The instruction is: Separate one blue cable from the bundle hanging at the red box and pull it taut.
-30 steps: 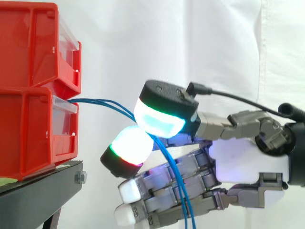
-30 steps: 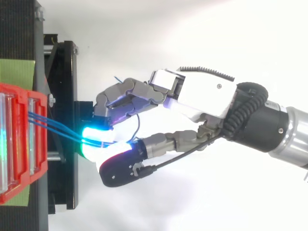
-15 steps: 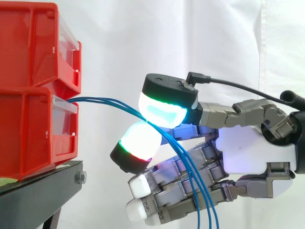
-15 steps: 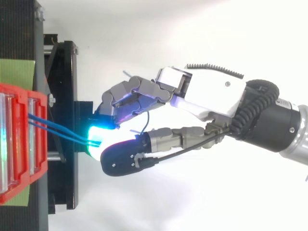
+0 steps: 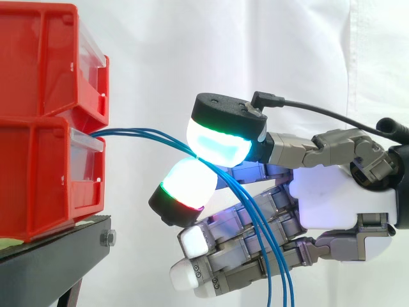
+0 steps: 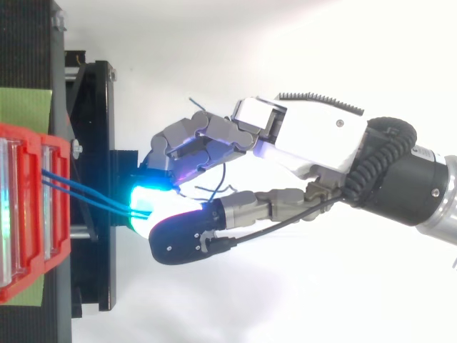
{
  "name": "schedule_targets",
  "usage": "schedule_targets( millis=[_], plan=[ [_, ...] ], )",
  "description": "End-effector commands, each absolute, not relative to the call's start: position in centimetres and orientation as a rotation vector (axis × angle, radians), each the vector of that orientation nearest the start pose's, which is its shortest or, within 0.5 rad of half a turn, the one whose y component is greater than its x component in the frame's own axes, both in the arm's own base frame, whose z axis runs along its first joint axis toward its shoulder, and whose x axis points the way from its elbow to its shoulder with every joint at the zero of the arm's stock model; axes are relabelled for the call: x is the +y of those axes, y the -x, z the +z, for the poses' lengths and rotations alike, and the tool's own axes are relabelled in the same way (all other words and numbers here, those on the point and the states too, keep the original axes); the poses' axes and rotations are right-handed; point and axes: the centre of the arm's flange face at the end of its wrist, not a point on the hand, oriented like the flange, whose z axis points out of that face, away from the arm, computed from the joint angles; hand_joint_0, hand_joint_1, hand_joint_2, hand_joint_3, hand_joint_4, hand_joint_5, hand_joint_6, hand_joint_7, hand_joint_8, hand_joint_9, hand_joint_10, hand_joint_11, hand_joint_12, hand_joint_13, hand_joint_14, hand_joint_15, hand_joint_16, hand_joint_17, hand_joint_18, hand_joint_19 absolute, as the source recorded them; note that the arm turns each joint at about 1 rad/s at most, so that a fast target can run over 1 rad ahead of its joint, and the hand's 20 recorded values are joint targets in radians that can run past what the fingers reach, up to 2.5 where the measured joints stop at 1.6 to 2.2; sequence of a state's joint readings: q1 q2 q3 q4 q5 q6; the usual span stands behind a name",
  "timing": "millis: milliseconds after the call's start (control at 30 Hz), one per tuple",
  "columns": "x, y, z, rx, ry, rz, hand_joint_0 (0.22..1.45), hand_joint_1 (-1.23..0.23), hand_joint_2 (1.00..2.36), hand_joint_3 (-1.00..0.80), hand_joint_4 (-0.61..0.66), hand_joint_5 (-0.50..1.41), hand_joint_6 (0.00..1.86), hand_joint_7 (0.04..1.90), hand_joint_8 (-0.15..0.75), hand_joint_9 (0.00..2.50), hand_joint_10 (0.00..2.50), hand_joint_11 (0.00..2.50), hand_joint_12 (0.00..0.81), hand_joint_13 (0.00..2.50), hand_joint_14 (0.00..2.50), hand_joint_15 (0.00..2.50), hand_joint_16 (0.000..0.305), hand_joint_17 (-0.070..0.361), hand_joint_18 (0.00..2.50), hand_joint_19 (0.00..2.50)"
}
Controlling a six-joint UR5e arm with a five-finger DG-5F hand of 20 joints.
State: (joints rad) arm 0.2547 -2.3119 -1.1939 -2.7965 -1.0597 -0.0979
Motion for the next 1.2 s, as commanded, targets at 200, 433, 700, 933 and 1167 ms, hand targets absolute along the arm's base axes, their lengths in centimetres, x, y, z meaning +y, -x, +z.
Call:
schedule_targets(
  millis=[200,433,700,933,1167],
  plan=[
    [1.03,-76.24,23.94,1.064,-1.281,0.959,0.72,-0.78,1.00,-0.46,0.08,-0.23,0.96,0.99,0.265,0.98,0.01,1.16,0.280,0.81,0.02,0.46,0.025,0.056,0.50,0.19],
    [1.08,-76.30,24.01,1.059,-1.298,0.977,0.73,-0.79,1.00,-0.49,0.07,-0.23,0.96,0.95,0.258,1.00,0.04,1.34,0.294,0.91,0.02,0.71,0.025,0.055,0.53,0.22],
    [0.60,-76.19,23.81,1.031,-1.360,1.051,0.75,-0.81,1.00,-0.50,0.06,-0.23,0.95,0.92,0.243,0.95,0.41,1.30,0.303,1.02,0.02,0.99,0.026,0.057,0.57,0.28],
    [0.42,-76.04,23.65,1.061,-1.375,1.071,0.81,-0.85,1.00,-0.50,0.04,-0.23,0.95,0.95,0.235,0.93,0.54,1.25,0.300,1.07,0.02,1.07,0.026,0.058,0.59,0.33],
    [0.37,-76.04,23.63,1.067,-1.374,1.074,0.83,-0.88,1.00,-0.50,0.05,-0.22,0.95,0.94,0.238,0.93,0.54,1.24,0.299,1.08,0.02,1.09,0.025,0.056,0.60,0.33]
  ],
)
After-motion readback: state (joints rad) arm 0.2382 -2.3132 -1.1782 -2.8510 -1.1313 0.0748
